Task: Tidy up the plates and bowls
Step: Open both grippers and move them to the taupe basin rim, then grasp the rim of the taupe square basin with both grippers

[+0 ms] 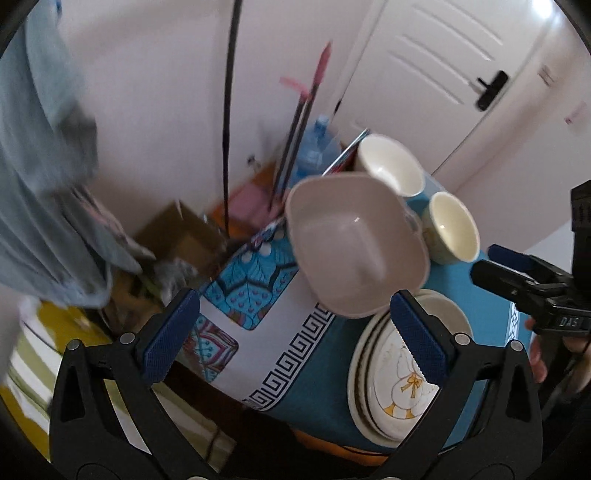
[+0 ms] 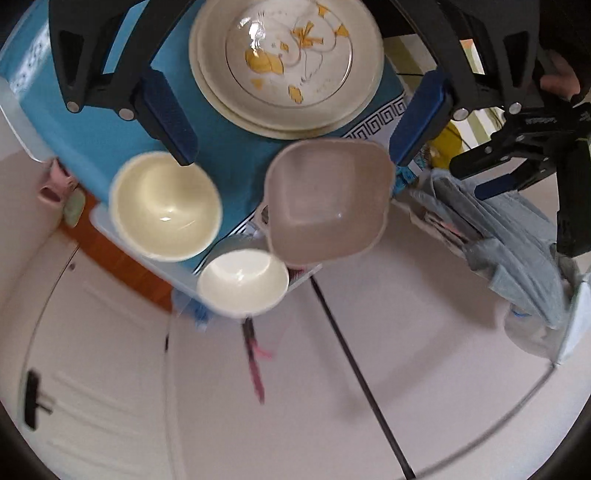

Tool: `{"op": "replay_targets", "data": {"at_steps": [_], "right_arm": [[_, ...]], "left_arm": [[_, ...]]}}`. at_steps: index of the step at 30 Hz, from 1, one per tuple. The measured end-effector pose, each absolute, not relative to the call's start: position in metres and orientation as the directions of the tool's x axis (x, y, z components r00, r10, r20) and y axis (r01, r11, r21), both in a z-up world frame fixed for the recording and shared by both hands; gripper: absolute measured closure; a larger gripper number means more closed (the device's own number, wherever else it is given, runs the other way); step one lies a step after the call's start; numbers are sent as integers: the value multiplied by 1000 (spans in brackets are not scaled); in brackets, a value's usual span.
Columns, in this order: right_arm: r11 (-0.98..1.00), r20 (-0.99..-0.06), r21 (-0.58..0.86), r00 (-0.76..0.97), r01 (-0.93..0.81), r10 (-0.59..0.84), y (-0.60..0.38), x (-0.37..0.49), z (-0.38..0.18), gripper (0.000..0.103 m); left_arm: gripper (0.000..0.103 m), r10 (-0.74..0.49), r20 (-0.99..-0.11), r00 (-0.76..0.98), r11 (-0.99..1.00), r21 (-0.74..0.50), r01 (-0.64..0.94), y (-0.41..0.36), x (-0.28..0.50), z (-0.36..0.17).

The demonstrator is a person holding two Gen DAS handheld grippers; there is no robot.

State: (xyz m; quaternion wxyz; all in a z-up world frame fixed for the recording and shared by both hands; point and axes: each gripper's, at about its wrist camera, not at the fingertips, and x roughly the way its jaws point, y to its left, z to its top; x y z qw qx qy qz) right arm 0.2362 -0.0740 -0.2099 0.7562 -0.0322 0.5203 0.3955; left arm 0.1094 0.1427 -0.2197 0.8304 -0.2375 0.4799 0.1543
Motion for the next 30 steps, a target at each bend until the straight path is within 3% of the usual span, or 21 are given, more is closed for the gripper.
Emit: {"op": "replay_targets", "data": {"at_steps": [3, 5, 8, 9, 12, 14, 18, 20, 30], "right_arm": [[678, -845, 373, 69, -634, 530, -51, 252, -236, 6], [675, -859, 378, 33, -634, 511, -40, 259, -250, 21], [669, -870, 390, -14, -633, 493, -28, 267, -271, 42], [668, -872, 393, -25, -632, 490, -25, 269, -277, 44], [673, -875, 403, -45, -620, 482, -22, 276, -289, 51], [671, -875, 412, -61, -616, 481, -21, 278, -295, 72], [665, -873, 414, -65, -622, 483, -17, 279, -301, 84], [663, -873, 411, -60, -626, 485, -14, 279, -301, 89], [676, -843, 422, 12, -605, 537, -18, 271, -280, 89]], "left_arm": [[3, -18, -891, 454, 832, -265, -487, 148, 125, -243], [7, -37, -899, 437, 838, -266, -476, 147, 136, -254], [27, -72, -913, 402, 844, -271, -463, 144, 155, -275], [35, -83, -915, 394, 844, -275, -461, 145, 160, -280], [47, -98, -923, 371, 844, -275, -461, 148, 173, -293], [57, -96, -929, 359, 848, -265, -460, 148, 180, -298], [88, -94, -934, 345, 852, -254, -457, 151, 190, -304], [89, -87, -935, 342, 858, -246, -452, 152, 193, -305], [89, -9, -920, 393, 906, -174, -387, 145, 193, -273]]}}
